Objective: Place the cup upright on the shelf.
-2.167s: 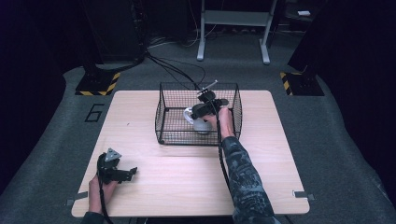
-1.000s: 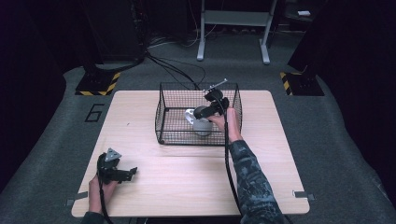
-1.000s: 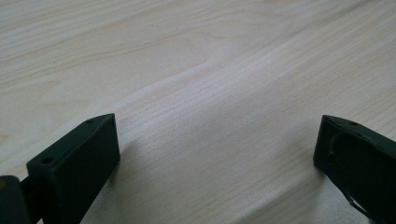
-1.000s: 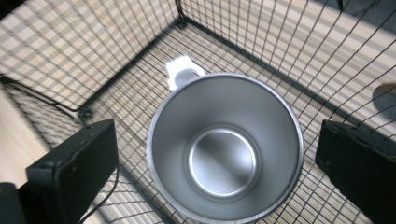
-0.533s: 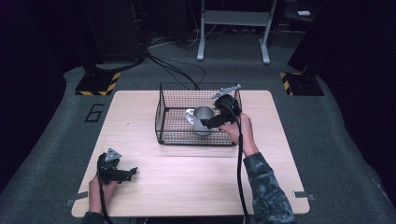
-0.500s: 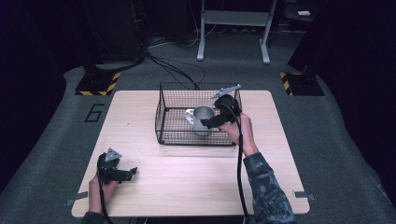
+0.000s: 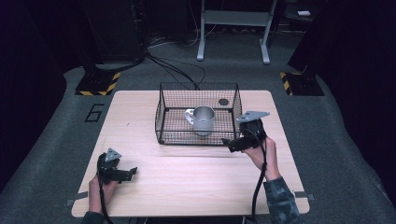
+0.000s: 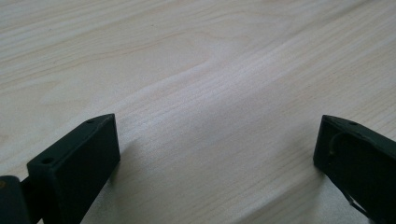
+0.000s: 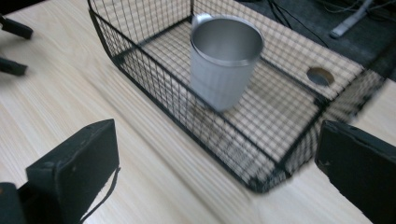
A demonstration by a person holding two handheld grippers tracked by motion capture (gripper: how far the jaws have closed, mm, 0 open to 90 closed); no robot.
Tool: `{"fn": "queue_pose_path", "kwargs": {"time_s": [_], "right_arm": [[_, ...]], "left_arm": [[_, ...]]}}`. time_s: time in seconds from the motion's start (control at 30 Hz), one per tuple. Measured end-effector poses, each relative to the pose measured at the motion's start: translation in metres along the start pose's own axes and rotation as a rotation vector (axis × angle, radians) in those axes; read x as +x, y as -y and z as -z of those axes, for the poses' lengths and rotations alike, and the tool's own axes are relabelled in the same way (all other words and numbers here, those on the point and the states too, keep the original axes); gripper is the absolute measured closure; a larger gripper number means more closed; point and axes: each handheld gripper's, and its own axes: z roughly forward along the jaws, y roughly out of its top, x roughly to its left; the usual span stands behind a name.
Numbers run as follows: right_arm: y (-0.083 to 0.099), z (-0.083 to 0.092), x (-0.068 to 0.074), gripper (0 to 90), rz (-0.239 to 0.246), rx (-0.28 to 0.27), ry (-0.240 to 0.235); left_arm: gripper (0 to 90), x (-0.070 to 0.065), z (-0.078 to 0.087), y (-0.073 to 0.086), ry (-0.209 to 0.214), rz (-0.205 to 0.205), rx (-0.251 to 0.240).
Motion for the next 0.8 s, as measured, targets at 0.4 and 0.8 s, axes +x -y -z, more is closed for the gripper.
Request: {"fn": "queue_pose_path", "kwargs": {"time_s": [0.4, 0.8], "right_arm": [[0.115, 0.011, -0.030, 0.0, -0.174, 0.046, 0.102], [0.192, -0.002, -0.048, 0.0, -0.281, 0.105, 0.169]], "left_arm": [[0.5, 0.000, 0.000, 0.000, 0.000, 0.001, -0.001], [0.5, 0.000, 0.000, 0.000, 0.000, 0.001, 0.000]]}}
